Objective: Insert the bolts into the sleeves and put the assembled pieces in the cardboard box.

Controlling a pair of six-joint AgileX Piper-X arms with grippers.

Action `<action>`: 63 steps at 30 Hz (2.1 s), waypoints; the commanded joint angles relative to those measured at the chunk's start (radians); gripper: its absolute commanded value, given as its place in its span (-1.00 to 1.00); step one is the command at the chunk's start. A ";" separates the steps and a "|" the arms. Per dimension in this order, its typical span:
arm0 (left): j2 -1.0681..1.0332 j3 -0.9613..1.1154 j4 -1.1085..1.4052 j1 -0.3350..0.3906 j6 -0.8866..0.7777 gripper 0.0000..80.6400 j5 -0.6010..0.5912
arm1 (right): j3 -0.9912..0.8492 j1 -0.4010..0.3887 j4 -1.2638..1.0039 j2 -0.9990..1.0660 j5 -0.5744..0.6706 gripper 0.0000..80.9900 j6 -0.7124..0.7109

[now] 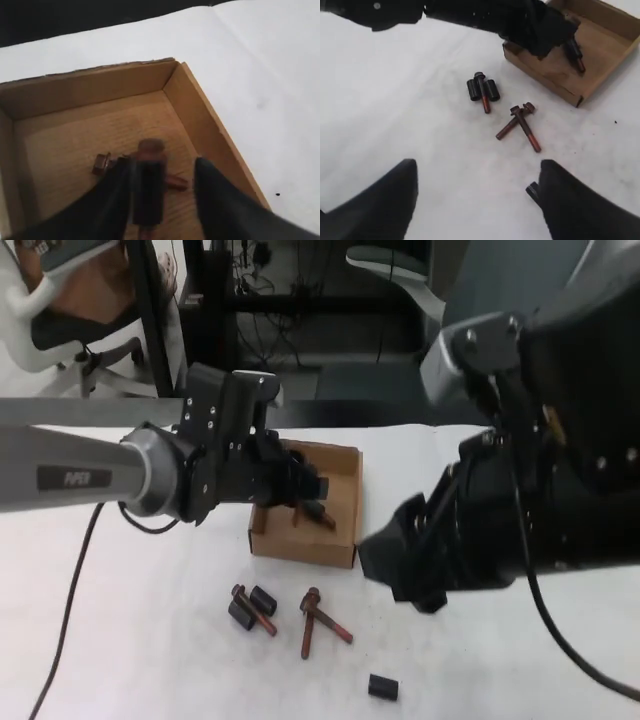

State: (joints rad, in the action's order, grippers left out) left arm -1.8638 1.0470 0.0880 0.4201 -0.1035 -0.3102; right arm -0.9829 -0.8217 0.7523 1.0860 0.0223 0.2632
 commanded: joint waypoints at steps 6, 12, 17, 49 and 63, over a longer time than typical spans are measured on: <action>0.045 0.041 -0.088 -0.004 -0.032 0.74 0.002 | 0.092 0.000 0.006 0.001 -0.002 0.58 -0.028; 0.189 0.042 -0.310 -0.001 0.018 0.74 -0.006 | 0.158 0.000 -0.018 0.009 -0.002 0.58 -0.070; 0.234 0.042 -0.430 -0.001 0.034 0.74 -0.006 | 0.184 0.000 -0.032 0.029 -0.004 0.58 -0.145; 0.692 -0.009 -0.855 -0.003 0.044 0.74 -0.236 | 0.065 0.051 -0.187 0.532 -0.105 0.30 -0.861; 0.692 -0.009 -0.855 -0.003 0.044 0.74 -0.236 | 0.064 0.095 -0.132 0.643 0.007 -0.29 -0.900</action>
State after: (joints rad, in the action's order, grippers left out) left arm -1.1821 1.0369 -0.7631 0.4199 -0.0666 -0.5554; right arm -0.9185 -0.7315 0.5723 1.7190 -0.0230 -0.6274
